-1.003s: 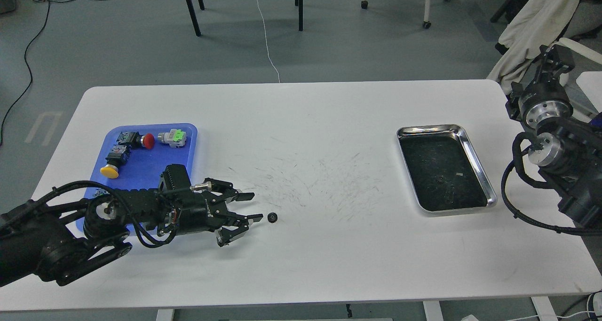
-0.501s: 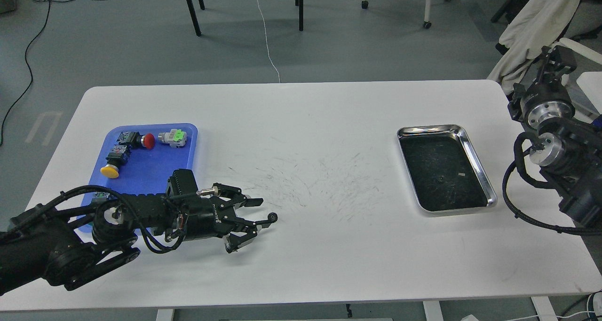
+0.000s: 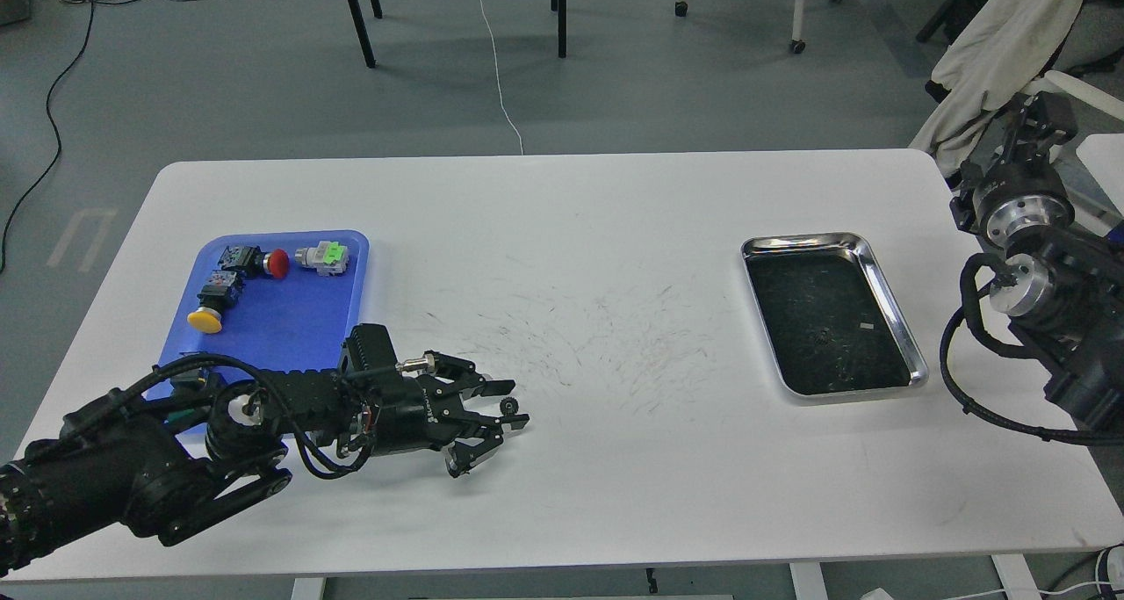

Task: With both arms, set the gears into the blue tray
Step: 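Lower the left gripper and grasp the black gear on the table, then carry the black gear with the left gripper into the blue tray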

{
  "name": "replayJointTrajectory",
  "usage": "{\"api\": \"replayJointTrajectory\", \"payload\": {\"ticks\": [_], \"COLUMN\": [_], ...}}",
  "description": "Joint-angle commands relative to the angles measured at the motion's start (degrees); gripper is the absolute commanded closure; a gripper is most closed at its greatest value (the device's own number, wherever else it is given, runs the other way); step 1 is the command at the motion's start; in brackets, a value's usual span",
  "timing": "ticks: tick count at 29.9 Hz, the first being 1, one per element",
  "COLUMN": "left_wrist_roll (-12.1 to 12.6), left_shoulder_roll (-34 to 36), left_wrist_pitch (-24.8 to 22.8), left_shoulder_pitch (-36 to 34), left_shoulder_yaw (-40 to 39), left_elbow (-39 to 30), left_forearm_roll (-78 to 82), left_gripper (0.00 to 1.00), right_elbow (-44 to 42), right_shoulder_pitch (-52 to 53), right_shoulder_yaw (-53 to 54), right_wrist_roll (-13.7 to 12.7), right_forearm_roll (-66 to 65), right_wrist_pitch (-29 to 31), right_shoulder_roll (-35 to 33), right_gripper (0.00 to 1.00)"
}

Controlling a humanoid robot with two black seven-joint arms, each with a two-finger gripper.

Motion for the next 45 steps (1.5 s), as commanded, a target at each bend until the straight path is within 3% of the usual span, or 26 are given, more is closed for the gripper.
{"api": "replayJointTrajectory", "payload": {"ticks": [1,9,14,19,28,40,45], "left_wrist_roll": [-0.01,-0.01,-0.01,-0.01,-0.01,-0.01,-0.01], "left_shoulder_roll": [-0.35,-0.97,-0.44,-0.18,0.61,9.92,14.41], "left_wrist_pitch": [0.02,0.10,0.10,0.10,0.02,-0.42,-1.12], "left_shoulder_pitch": [0.20,0.38,0.47,1.17,1.96,-2.86,-3.66], "left_shoulder_yaw": [-0.01,-0.27,0.08,0.08,-0.36,-5.37,-11.07], "left_elbow": [0.50,1.82,1.73,1.64,1.03,-1.17,-0.21], "left_forearm_roll": [0.00,0.00,0.00,0.00,0.00,0.00,0.00], "left_gripper": [0.56,0.57,0.71,0.75,0.91,0.93,0.93], "right_elbow": [-0.01,-0.01,-0.01,-0.36,-0.80,-1.77,-1.77], "right_shoulder_pitch": [0.01,-0.08,-0.08,-0.17,-0.17,-0.17,-0.17], "right_shoulder_yaw": [0.00,-0.09,-0.18,-0.18,-0.26,-0.18,-0.18], "right_wrist_roll": [0.00,0.00,0.09,0.09,0.09,0.17,0.17], "right_forearm_roll": [-0.01,-0.01,-0.09,-0.09,-0.09,-0.18,-0.27], "right_wrist_pitch": [0.02,0.02,0.02,0.11,0.11,0.29,0.29], "right_shoulder_roll": [0.00,0.00,0.00,0.09,0.09,1.58,2.02], "right_gripper": [0.03,0.03,0.03,0.03,0.03,0.03,0.03]}}
